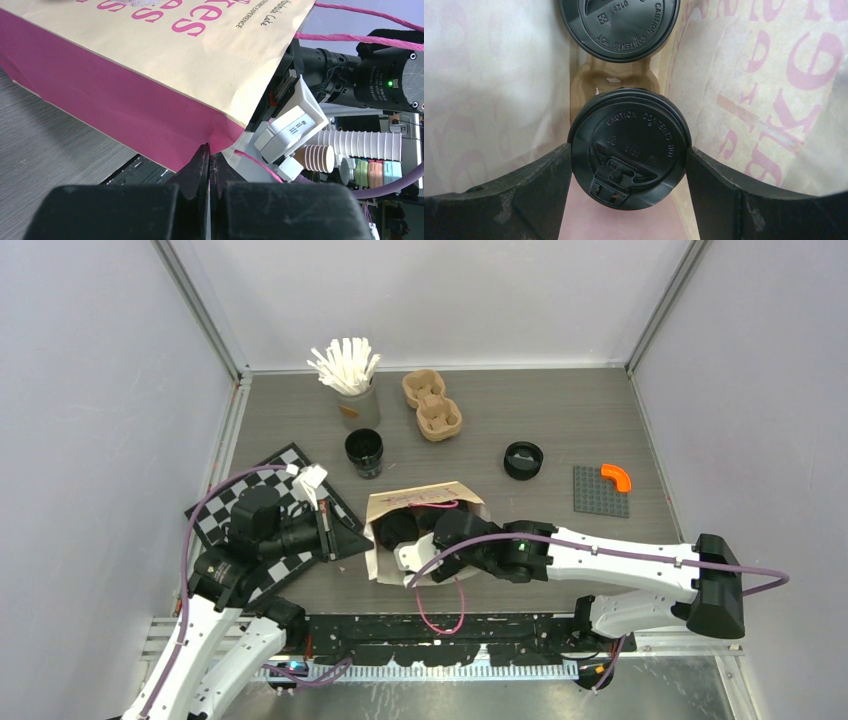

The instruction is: Pack the takeout coffee

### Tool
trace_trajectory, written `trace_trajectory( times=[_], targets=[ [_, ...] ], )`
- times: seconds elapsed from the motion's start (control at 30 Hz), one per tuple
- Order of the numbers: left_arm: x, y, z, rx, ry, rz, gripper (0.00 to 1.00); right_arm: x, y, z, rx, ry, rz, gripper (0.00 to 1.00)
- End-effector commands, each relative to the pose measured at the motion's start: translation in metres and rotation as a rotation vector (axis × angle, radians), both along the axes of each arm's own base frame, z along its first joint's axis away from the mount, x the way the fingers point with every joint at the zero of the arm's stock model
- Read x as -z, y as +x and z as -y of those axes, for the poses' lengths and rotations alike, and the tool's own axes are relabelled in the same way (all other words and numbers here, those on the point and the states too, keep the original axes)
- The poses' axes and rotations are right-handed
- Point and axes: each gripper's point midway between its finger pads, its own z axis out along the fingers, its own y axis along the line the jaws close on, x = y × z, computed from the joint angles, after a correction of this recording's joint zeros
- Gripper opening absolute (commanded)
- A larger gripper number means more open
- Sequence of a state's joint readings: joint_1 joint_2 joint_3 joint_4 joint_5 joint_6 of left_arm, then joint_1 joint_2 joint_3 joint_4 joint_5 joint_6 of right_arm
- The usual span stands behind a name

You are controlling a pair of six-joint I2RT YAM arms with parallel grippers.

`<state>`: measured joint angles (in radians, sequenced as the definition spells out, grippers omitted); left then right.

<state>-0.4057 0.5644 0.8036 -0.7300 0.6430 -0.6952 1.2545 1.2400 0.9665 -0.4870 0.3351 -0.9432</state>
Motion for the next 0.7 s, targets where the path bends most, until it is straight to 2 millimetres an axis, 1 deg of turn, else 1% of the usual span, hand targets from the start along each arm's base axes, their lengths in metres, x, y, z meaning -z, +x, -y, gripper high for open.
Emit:
trace_trajectory(
  times=[0.0, 0.23, 0.43, 0.67],
  targets=[
    [-0.021, -0.003, 0.004, 0.048, -0.038, 0.074, 0.00, -0.009, 0.001, 0.001, -0.015, 0.010, 0.018, 0.77],
    [-0.022, -0.008, 0.003, 0.063, -0.037, 0.081, 0.00, -0.005, -0.002, -0.008, -0.043, 0.035, 0.000, 0.77],
    [-0.018, -0.014, 0.003, 0.101, -0.025, 0.088, 0.00, -0.001, -0.002, -0.010, -0.042, 0.058, -0.019, 0.77],
    [-0.016, -0.018, 0.002, 0.125, -0.014, 0.091, 0.00, 0.010, 0.005, -0.004, -0.021, 0.045, -0.023, 0.77]
  ],
)
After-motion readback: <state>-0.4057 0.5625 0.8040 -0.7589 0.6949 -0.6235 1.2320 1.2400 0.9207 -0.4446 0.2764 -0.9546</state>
